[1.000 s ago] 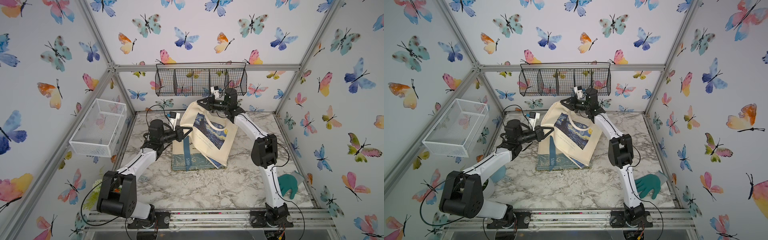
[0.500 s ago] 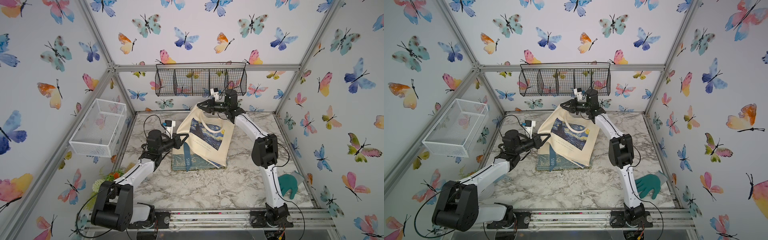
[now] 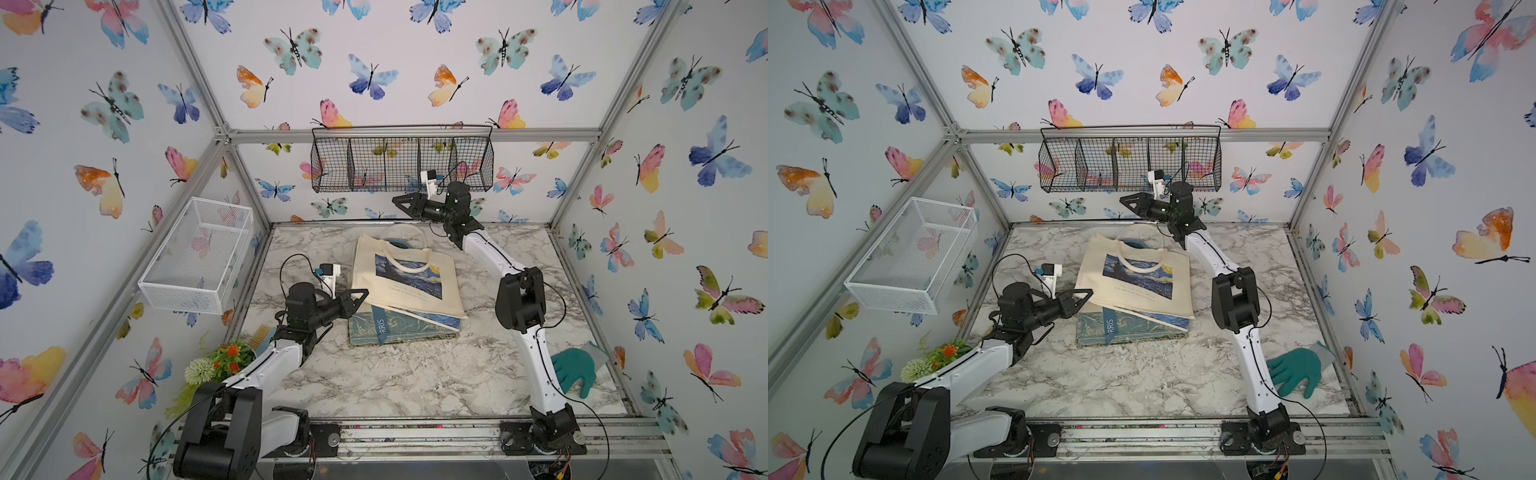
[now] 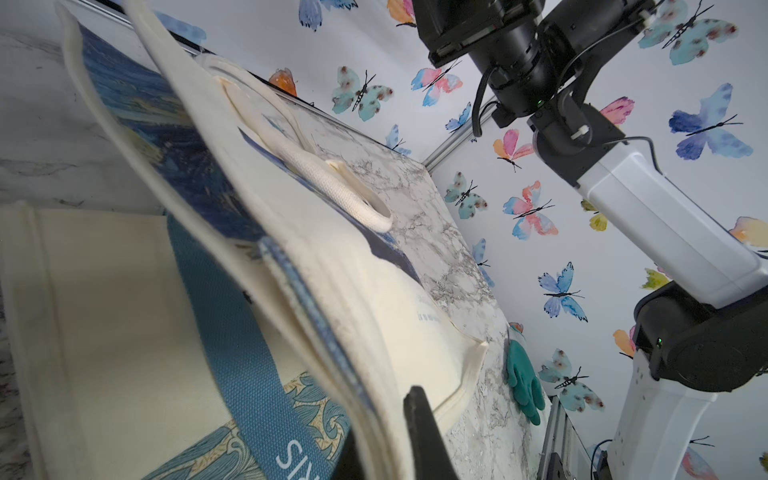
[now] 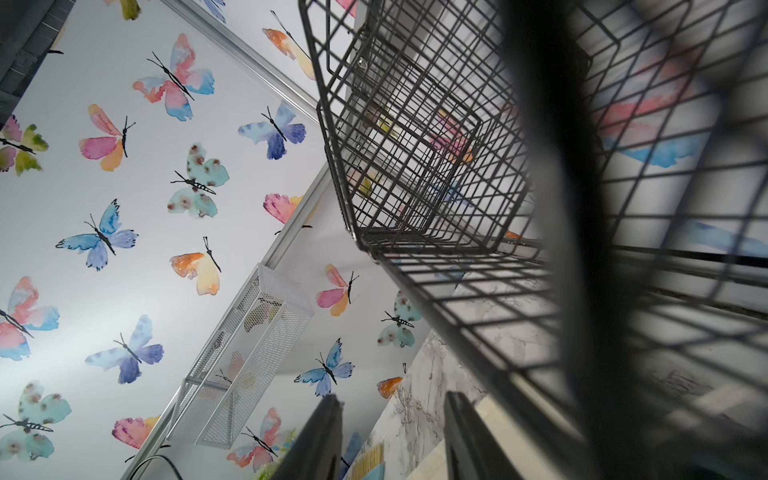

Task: Put away the canvas bag
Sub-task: Place the canvas bag at the center of the board.

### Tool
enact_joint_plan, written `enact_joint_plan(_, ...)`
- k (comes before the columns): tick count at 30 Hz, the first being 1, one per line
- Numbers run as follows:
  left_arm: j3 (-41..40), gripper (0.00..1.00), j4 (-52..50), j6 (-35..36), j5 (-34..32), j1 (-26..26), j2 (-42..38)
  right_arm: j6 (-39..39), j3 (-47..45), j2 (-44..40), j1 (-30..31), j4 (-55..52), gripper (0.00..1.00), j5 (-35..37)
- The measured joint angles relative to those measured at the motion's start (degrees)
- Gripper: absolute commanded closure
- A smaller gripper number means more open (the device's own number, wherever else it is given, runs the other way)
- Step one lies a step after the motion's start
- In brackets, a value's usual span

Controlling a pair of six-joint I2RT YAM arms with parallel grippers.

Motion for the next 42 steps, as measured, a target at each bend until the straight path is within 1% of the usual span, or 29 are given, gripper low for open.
enact_joint_plan(5,-0.81,1.00,-0.83,-0.20,-0.28,-0.37,-1.64,-3.08,-5.46,-4.07,0.13,-1.62,0.55,1.25)
enact_joint_plan(9,-1.70,0.97,-2.43,-0.31,-1.16,-1.09,-4.11,-7.30,-13.07,-10.71,0.81,-10.05,0.55,2.80)
enact_joint_plan(11,-1.81,0.97,-3.69,-0.33,-1.99,-1.60,-5.20,-9.09,-18.67,-14.34,1.68,-15.82,0.55,2.47)
enact_joint_plan(14,-2.12,0.96,-5.77,-0.26,-3.74,-2.25,-7.10,-11.67,-31.82,-20.22,3.72,-22.53,0.56,3.08)
enact_joint_plan(16,-2.23,0.96,-7.69,-0.22,-5.09,-2.45,-8.28,-13.00,-41.29,-24.28,4.00,-26.10,0.56,3.39)
enact_joint_plan(18,-2.32,0.96,-9.75,-0.07,-6.71,-2.60,-8.59,-14.71,-50.86,-29.09,1.44,-30.34,0.55,4.22)
enact_joint_plan(20,-2.54,0.98,-11.47,-0.07,-8.28,-2.67,-8.55,-17.16,-56.92,-32.70,-3.34,-34.64,0.55,5.77)
enact_joint_plan(23,-2.64,0.99,-13.84,-0.09,-11.47,-2.91,-7.91,-20.96,-63.80,-37.27,-10.88,-39.26,0.54,10.58)
enact_joint_plan(25,-2.64,0.99,-14.88,-0.11,-13.25,-2.97,-7.13,-22.67,-67.56,-40.33,-12.87,-41.11,0.54,13.49)
enact_joint_plan(28,-2.64,0.99,-16.55,-0.09,-15.91,-2.97,-5.18,-24.22,-69.85,-43.15,-11.98,-42.86,0.53,15.17)
enact_joint_plan(30,-2.64,0.99,-17.51,-0.09,-17.00,-2.97,-3.98,-24.90,-70.07,-43.41,-11.45,-42.75,0.53,15.21)
enact_joint_plan(38,-2.64,1.00,-18.53,-0.07,-18.23,-2.97,0.26,-24.79,-71.54,-37.90,-11.63,-38.71,0.54,11.78)
enact_joint_plan(42,-2.64,1.00,-18.56,-0.07,-18.25,-2.97,1.20,-23.76,-71.67,-37.24,-11.87,-36.74,0.55,10.38)
